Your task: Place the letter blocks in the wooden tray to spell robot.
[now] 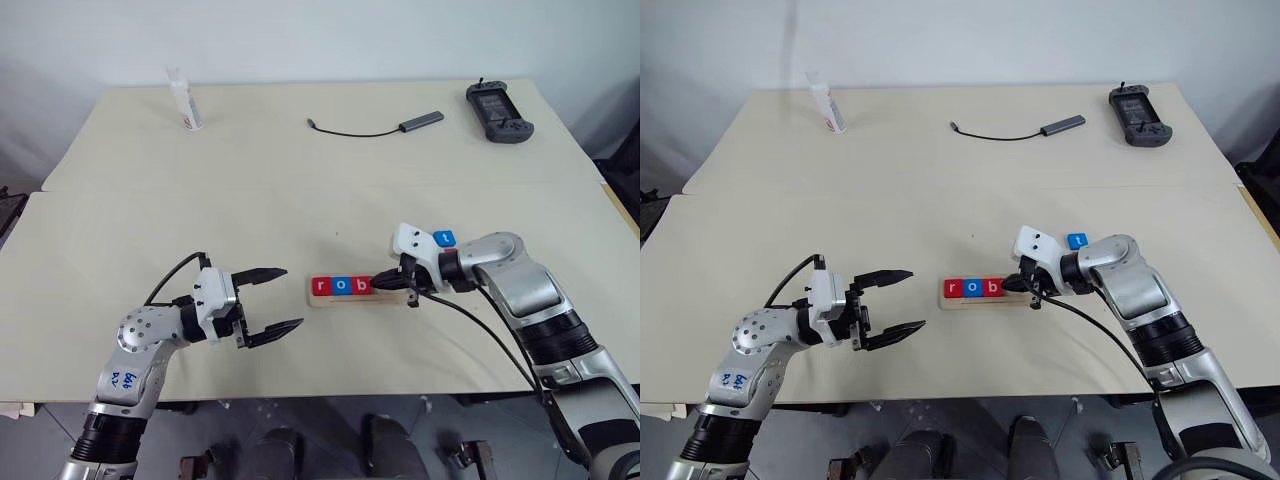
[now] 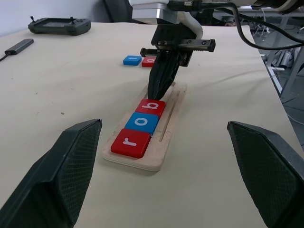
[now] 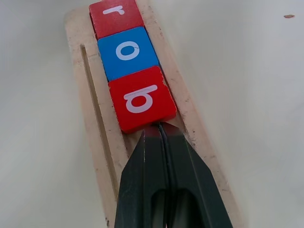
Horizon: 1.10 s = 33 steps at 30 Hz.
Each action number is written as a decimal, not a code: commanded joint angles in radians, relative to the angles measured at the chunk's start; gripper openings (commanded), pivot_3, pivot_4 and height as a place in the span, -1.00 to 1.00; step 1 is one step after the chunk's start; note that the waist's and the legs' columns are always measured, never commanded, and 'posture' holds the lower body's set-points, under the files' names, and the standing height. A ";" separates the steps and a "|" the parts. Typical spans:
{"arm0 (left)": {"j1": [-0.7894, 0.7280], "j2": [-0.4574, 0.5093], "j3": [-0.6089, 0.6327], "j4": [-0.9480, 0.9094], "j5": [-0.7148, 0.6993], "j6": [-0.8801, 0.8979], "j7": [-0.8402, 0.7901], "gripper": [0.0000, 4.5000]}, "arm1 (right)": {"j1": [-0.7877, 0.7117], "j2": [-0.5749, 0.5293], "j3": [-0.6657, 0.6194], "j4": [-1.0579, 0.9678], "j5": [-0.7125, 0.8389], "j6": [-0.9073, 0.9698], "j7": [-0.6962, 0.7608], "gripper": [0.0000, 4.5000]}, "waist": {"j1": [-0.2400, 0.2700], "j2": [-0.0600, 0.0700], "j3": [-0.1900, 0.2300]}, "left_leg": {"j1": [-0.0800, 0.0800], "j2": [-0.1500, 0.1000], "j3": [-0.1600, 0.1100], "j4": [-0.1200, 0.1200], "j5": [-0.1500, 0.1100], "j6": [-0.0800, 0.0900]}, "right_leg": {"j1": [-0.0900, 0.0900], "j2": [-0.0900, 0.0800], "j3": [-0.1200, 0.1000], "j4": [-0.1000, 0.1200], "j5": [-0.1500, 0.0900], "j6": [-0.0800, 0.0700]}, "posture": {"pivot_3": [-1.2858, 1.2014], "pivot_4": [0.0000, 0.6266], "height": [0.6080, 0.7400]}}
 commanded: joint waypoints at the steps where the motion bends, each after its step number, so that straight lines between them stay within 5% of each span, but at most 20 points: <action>1: -0.013 0.003 0.002 -0.004 -0.003 -0.006 -0.008 1.00 | 0.034 -0.059 -0.122 -0.126 0.079 0.042 -0.009 -0.83 | 0.002 0.000 0.000 | 0.000 0.000 0.000 0.000 0.000 0.000 | 0.000 0.000 0.000 0.000 0.000 0.000 | 0.03 -0.52 1.00; 7: -0.054 0.008 0.010 0.064 -0.005 -0.019 -0.038 1.00 | 0.234 -0.082 -0.384 -0.279 0.185 0.027 -0.120 -0.02 | 0.024 0.000 0.000 | -0.001 0.000 -0.001 0.000 0.000 0.000 | 0.001 0.000 -0.001 -0.001 0.000 0.000 | 0.03 -0.52 1.00; 14: -0.096 0.022 0.026 0.146 -0.010 -0.032 -0.090 1.00 | 0.603 0.040 -0.708 -0.560 0.261 -0.067 -0.323 0.98 | 0.027 0.000 0.000 | -0.001 0.000 -0.001 -0.001 0.000 0.001 | 0.001 0.000 -0.001 0.000 0.000 0.000 | 0.03 -0.52 1.00; 24: -0.190 0.011 0.011 0.241 0.001 -0.039 -0.136 1.00 | 1.002 0.216 -0.928 -0.606 0.285 -0.330 -0.443 0.98 | 0.023 0.000 0.000 | 0.002 0.000 0.001 -0.001 0.000 0.001 | 0.002 0.001 0.001 0.000 0.000 0.000 | 0.03 -0.52 1.00; 30: -0.194 0.012 0.013 0.232 -0.001 -0.035 -0.141 1.00 | 0.990 0.179 -0.867 -0.571 0.278 -0.333 -0.471 0.98 | 0.010 0.000 0.000 | 0.003 0.001 0.002 -0.001 0.000 0.000 | 0.002 0.002 0.002 0.001 0.000 0.000 | 0.03 -0.52 1.00; 33: -0.182 0.004 0.015 0.208 0.000 -0.037 -0.125 1.00 | 0.886 0.093 -0.836 -0.557 0.330 -0.151 -0.520 0.98 | 0.003 0.000 0.000 | 0.003 0.000 0.002 0.000 0.000 0.000 | 0.002 0.001 0.002 0.002 0.000 0.000 | 0.03 -0.52 1.00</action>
